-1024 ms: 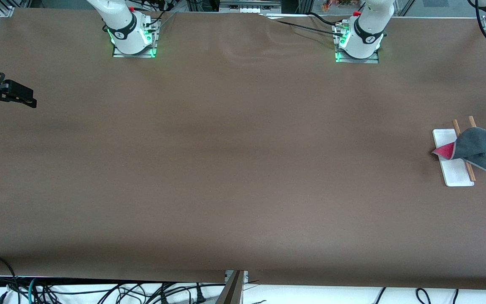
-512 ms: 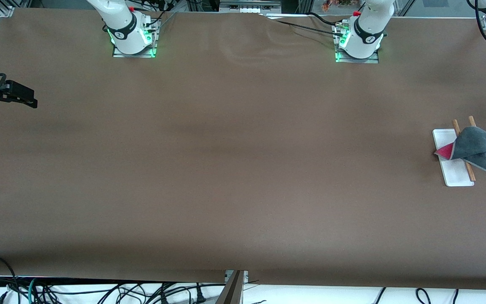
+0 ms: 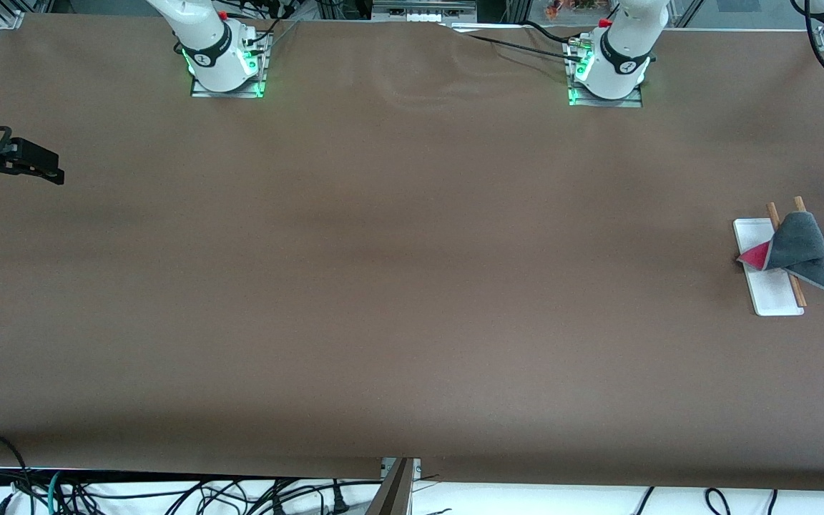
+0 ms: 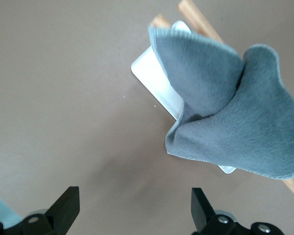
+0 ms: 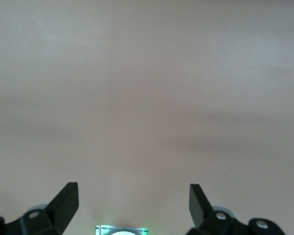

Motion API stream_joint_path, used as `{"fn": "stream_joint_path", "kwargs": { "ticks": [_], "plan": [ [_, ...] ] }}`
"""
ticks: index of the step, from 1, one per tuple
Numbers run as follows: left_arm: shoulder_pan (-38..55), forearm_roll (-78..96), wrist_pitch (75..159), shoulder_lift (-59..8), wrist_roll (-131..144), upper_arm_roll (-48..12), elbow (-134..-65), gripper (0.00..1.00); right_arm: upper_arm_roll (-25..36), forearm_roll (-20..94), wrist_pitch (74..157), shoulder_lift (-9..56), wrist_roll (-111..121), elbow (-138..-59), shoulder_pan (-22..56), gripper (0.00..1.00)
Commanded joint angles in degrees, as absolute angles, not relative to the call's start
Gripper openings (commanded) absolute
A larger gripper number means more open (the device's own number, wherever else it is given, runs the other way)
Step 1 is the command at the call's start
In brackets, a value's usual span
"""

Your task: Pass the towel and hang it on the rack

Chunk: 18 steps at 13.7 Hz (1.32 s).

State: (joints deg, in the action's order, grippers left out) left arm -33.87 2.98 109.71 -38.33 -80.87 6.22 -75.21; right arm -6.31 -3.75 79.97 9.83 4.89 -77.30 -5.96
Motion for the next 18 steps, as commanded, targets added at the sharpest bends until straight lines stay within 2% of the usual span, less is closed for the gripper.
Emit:
{"fn": "stream_joint_path", "kwargs": {
  "ticks": [1,4,12,14,16,18],
  "plan": [
    [-30.34,1.76,101.9,-32.01,-79.56,6.15,-75.23,1.0,-6.24,-3.08,80.42,9.58,5.71,-77.52,-6.15,1.0],
    [-26.03,1.5,94.15,-26.82,-73.32,5.8,-75.5,1.0,-6.42,-3.08,80.42,9.58,5.63,-77.35,-5.89,1.0],
    [-6.09,1.23,82.89,-18.47,-40.75,5.71,-75.58,1.0,-6.42,-3.08,80.59,9.67,5.54,-77.26,-5.89,1.0],
    [0.67,-2.97,82.62,-13.38,-27.23,5.19,-79.16,1.0,-6.42,-3.08,80.6,9.75,5.54,-77.26,-5.89,1.0],
    [2.02,-2.55,83.58,-7.85,-14.04,2.83,-85.22,1.0,-6.42,-3.08,80.68,9.93,5.54,-77.26,-5.89,1.0],
    [2.02,-1.32,90.4,-2.66,-4.96,1.5,-91.81,1.0,-6.42,-3.08,81.03,9.93,5.54,-77.26,-5.89,1.0]
  ]
}}
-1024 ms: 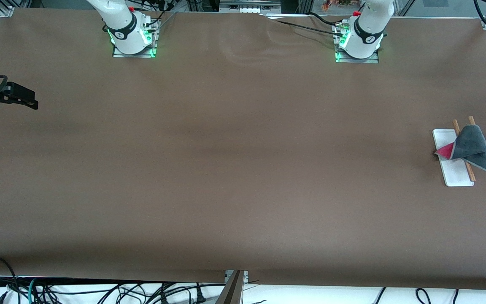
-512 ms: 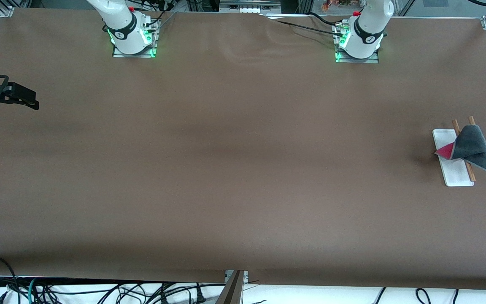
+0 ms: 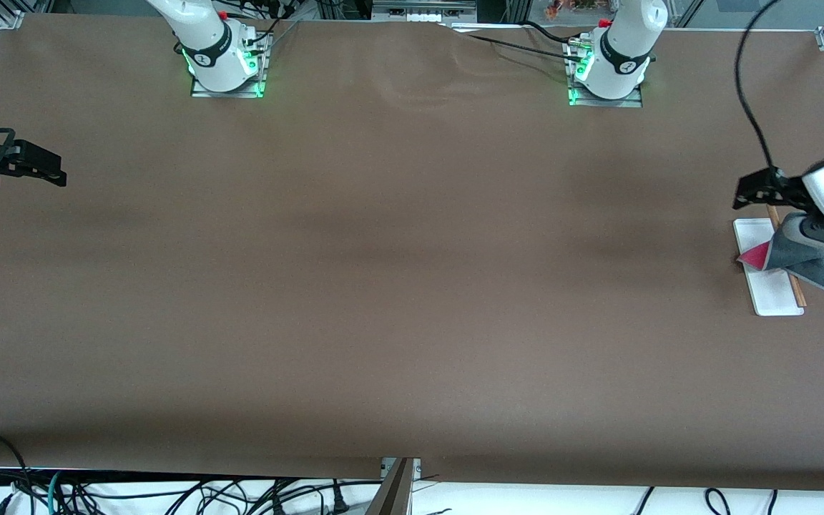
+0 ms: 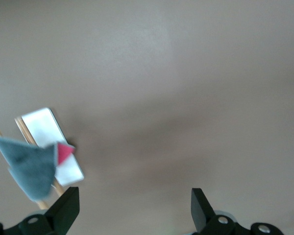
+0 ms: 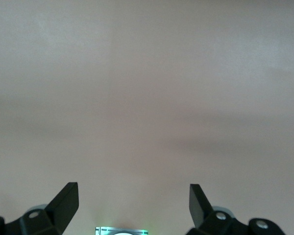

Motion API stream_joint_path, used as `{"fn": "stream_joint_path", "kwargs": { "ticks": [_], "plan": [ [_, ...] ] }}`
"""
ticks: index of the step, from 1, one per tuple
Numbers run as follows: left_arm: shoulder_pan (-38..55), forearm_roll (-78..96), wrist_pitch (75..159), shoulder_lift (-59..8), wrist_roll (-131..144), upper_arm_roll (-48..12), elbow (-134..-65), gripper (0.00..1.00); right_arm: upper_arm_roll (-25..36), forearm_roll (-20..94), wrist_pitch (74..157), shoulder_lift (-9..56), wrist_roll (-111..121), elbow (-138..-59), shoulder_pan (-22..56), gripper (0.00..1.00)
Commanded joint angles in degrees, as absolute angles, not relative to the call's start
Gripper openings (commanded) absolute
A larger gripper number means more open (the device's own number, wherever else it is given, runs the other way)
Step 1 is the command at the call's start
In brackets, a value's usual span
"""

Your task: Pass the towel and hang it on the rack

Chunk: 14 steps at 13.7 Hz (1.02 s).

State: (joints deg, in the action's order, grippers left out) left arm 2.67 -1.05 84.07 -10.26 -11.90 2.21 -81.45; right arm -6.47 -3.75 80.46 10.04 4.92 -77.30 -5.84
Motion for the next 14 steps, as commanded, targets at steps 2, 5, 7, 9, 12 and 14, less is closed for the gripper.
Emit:
{"fn": "stream_joint_path", "kwargs": {
  "ticks": [2,5,7,9,12,14],
  "plan": [
    [1.58,-1.32,96.57,1.83,-1.51,-0.96,-97.89,1.0,-6.42,-3.08,81.12,9.93,5.54,-77.17,-5.89,1.0],
    [1.76,-1.41,96.68,2.64,1.14,-1.32,-98.96,1.0,-6.42,-3.08,81.12,9.93,5.54,-77.17,-5.89,1.0],
    [1.76,-1.84,96.5,2.64,1.05,-1.32,-99.14,1.0,-6.42,-3.08,81.12,10.02,5.54,-77.17,-5.89,1.0],
    [1.58,-1.85,96.42,2.72,0.97,-1.32,-99.14,1.0,-6.42,-3.08,81.12,10.02,5.54,-77.25,-5.89,1.0],
    [1.58,-1.85,96.06,2.72,0.97,-1.41,-99.14,1.0,-6.42,-3.08,81.12,10.02,5.54,-77.26,-5.98,1.0],
    [1.58,-1.85,95.98,2.72,0.97,-1.41,-99.14,1.0,-6.42,-3.08,81.12,10.02,5.54,-77.25,-5.98,1.0]
  ]
}}
